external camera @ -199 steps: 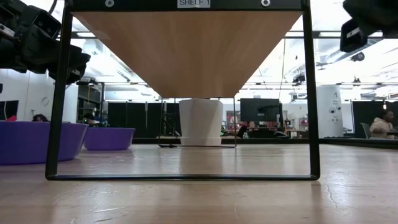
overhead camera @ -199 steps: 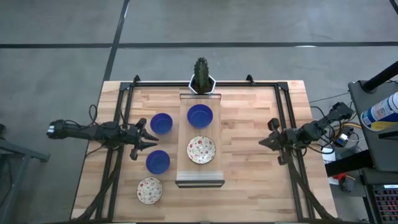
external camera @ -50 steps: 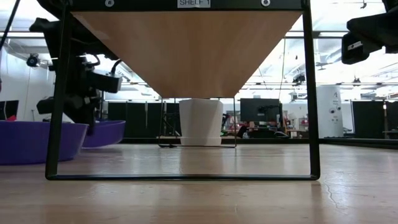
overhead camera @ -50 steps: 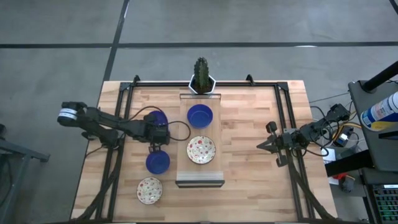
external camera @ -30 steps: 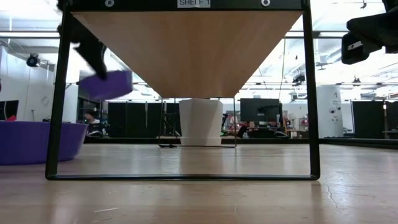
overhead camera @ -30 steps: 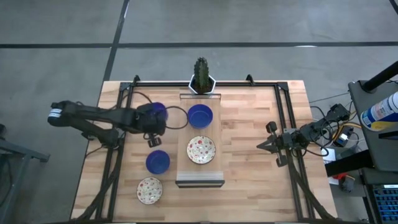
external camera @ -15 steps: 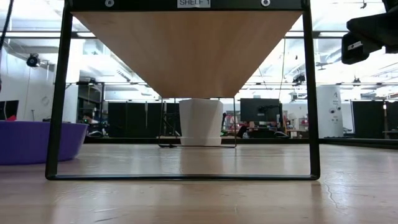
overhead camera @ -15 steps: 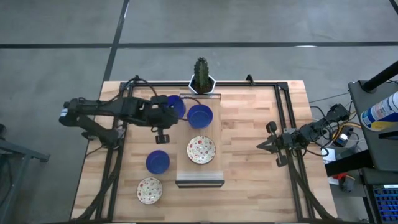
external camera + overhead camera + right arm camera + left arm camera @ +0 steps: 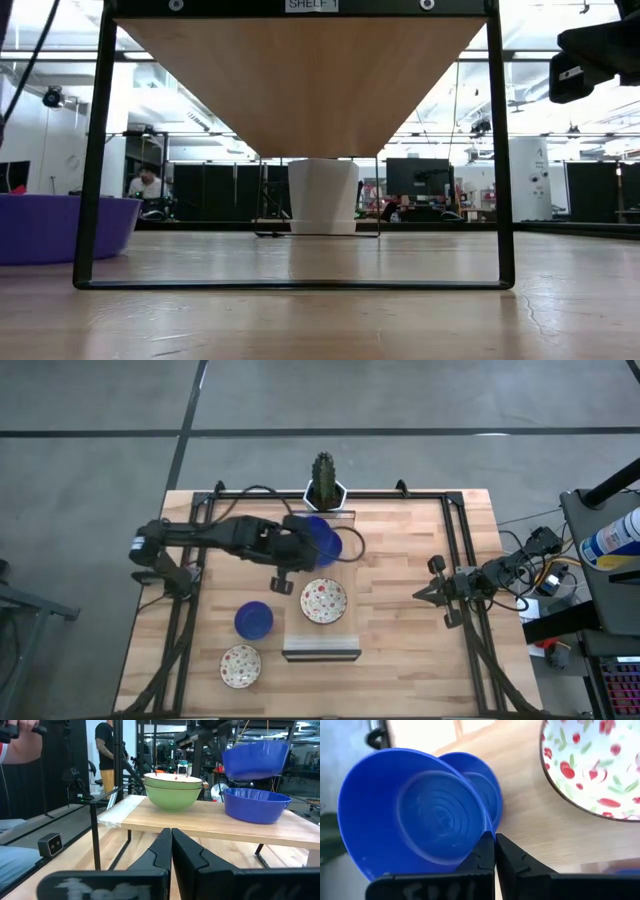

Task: Pick & Place Mini bowls
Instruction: Stack the top blue bowl on top of the blue bowl on the shelf, then stack the blue bowl on top of the blue bowls on the shelf

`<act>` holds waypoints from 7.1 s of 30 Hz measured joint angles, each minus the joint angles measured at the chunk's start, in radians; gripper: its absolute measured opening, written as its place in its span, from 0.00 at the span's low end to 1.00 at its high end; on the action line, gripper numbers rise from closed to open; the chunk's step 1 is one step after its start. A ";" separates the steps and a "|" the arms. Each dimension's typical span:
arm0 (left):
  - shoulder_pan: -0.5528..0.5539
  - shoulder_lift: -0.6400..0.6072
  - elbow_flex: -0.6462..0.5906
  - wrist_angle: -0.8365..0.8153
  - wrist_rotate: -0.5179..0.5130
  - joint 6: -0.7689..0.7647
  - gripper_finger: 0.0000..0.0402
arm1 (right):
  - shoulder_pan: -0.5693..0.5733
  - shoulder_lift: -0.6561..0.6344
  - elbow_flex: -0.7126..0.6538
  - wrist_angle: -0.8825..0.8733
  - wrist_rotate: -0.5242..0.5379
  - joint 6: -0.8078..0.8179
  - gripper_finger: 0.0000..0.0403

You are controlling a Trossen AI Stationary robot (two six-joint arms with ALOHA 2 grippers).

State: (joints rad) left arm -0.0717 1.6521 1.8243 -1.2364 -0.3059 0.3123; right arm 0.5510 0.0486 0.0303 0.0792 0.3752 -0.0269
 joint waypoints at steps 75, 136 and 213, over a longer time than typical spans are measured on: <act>0.056 0.055 0.004 -0.017 -0.063 0.039 0.17 | 0.000 0.000 0.000 0.000 0.000 0.000 0.02; 0.009 -0.496 -1.126 0.399 0.450 -0.968 0.17 | 0.000 0.000 0.000 0.000 0.000 0.000 0.02; -0.479 -0.217 -0.969 0.453 0.197 -1.178 0.00 | 0.000 0.000 0.000 0.000 0.000 0.000 0.02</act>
State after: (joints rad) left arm -0.5510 1.4355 0.8549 -0.7831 -0.1089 -0.8655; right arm 0.5510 0.0486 0.0303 0.0792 0.3752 -0.0269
